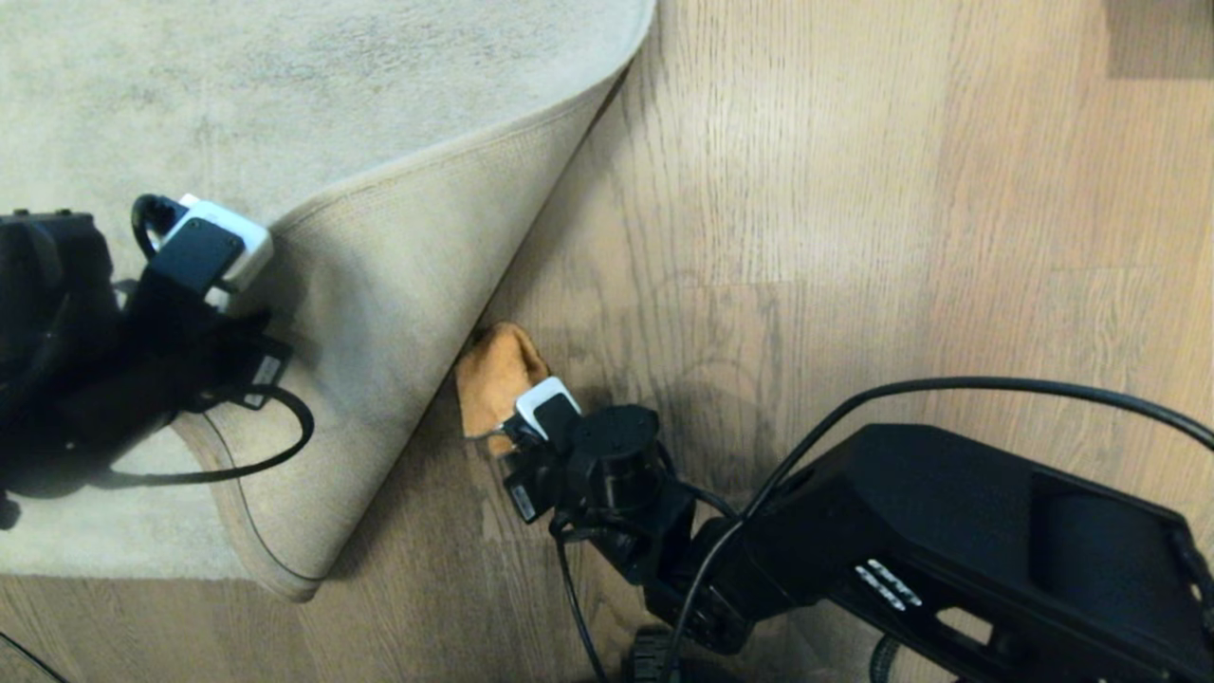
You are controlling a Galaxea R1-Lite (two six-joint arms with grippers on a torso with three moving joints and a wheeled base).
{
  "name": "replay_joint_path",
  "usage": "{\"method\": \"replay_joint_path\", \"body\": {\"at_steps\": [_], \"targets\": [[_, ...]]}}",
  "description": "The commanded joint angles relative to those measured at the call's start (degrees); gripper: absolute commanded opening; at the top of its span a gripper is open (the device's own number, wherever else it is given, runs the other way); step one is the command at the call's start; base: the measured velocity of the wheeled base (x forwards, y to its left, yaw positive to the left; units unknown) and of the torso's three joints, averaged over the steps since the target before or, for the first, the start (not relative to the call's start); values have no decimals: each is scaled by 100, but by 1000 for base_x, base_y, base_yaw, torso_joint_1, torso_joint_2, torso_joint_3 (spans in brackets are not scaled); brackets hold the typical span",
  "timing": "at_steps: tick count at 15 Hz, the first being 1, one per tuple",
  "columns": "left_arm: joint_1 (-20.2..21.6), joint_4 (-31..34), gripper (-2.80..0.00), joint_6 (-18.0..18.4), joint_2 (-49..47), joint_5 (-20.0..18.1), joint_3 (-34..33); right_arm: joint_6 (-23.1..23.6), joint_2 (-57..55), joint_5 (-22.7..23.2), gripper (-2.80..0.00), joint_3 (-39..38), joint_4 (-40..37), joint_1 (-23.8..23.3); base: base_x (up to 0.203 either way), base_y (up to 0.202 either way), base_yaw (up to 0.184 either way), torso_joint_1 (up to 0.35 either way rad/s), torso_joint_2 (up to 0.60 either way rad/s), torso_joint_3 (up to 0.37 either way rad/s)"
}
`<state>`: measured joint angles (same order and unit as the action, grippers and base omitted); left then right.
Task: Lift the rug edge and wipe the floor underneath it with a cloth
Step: Wipe the floor under the carpet with a rag
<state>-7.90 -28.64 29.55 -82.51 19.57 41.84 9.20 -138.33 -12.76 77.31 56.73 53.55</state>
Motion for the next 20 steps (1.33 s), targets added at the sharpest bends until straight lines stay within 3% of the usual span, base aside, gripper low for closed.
{"method": "replay_joint_path", "body": {"at_steps": [1,13,20], "targets": [[-1,-19,-280,16,7,12,0,9,229,-7,-280,-6,54,-89,0,0,0,0,0,0],[-1,-19,-280,7,7,12,0,240,1487,-1,-280,-17,-355,-1059,0,0,0,0,0,0],[-1,-19,-280,-2,7,12,0,240,2041,12,-280,-405,-706,-799,0,0,0,0,0,0]]}}
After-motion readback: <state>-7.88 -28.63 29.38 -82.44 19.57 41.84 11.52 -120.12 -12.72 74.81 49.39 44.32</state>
